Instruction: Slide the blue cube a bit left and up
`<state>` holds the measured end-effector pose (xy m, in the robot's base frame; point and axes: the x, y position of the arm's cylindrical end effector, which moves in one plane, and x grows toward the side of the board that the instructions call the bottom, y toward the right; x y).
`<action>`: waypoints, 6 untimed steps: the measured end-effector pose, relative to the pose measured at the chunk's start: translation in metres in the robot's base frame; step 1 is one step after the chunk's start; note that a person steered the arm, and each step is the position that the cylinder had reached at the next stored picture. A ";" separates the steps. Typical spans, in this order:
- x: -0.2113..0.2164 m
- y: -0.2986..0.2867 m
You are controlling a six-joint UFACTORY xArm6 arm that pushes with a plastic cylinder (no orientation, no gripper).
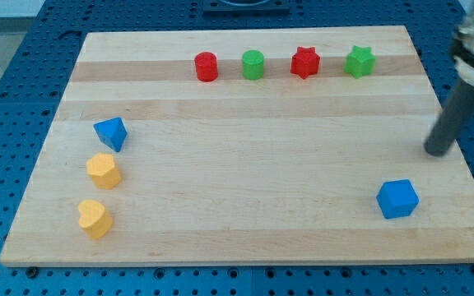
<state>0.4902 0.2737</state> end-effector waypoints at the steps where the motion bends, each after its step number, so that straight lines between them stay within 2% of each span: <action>1: 0.056 0.012; 2: 0.111 0.007; 5: 0.070 -0.124; 6: 0.050 -0.135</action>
